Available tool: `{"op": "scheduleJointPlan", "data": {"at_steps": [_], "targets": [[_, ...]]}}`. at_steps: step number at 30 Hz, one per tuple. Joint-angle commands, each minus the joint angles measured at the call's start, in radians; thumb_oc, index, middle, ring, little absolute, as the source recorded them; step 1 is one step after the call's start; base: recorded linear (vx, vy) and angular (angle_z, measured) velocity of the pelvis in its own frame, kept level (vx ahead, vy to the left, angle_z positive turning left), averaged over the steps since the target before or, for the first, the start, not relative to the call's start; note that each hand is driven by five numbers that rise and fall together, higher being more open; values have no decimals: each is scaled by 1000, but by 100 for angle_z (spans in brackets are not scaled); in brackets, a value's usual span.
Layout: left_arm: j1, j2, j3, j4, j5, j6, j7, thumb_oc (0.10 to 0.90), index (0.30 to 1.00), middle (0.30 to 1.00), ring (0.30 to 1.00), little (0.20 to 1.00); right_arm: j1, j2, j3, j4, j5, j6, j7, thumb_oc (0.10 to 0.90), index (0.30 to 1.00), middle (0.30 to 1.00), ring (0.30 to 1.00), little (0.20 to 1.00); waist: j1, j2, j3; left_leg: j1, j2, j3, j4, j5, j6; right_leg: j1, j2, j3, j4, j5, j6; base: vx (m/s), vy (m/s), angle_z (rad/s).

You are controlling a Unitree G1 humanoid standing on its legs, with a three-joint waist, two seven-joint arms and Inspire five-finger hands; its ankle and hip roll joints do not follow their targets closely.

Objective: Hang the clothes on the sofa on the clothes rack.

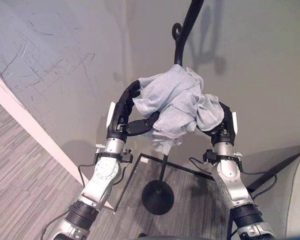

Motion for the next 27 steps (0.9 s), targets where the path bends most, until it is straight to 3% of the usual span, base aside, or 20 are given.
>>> {"op": "scheduleJointPlan", "data": {"at_steps": [1, 16, 17, 18, 19, 27], "targets": [[-18, 8, 67, 46, -15, -40, 29, 800, 900, 900, 900, 900, 70, -30, -42, 82, -28, 83, -28, 400, 300, 300, 300, 300, 31, -30, -16, -46, 62, 29, 6, -37, -10, -25, -48, -38, 34, -3, 7, 0, 0, 0], [117, -25, 102, 210, -81, -47, 42, 800, 900, 900, 900, 900, 126, 0, -30, 78, -3, 81, -25, 400, 300, 300, 300, 300, 39, -40, -8, -62, 64, 26, 6, -32, -18, -29, -48, -67, 32, -7, 8, 3, -3, 4], [118, -27, 103, 214, -82, -50, 48, 800, 900, 900, 900, 900, 126, -1, -30, 75, -14, 80, -31, 530, 495, 495, 495, 495, 40, -40, -8, -63, 63, 26, 6, -32, -19, -29, -48, -70, 33, -8, 9, 12, -3, 13], [119, -28, 105, 218, -83, -53, 52, 800, 900, 900, 900, 900, 129, -1, -33, 72, -21, 79, -37, 709, 764, 764, 764, 764, 40, -40, -8, -64, 63, 26, 6, -31, -20, -29, -48, -72, 33, -9, 9, 14, -7, 10], [119, -30, 106, 224, -84, -56, 60, 800, 900, 900, 900, 900, 130, -1, -35, 71, -26, 78, -46, 800, 900, 900, 900, 900, 41, -40, -8, -65, 63, 24, 6, -31, -21, -31, -47, -76, 35, -10, 9, 8, -5, 10], [158, -37, 139, 256, -97, -64, 78, 800, 900, 900, 900, 900, 144, 8, -70, 46, -30, 66, -88, 800, 900, 900, 900, 900, 40, -36, -7, -71, 63, 26, 6, -32, -24, -31, -51, -91, 33, -8, 12, 5, -3, 7]]}}
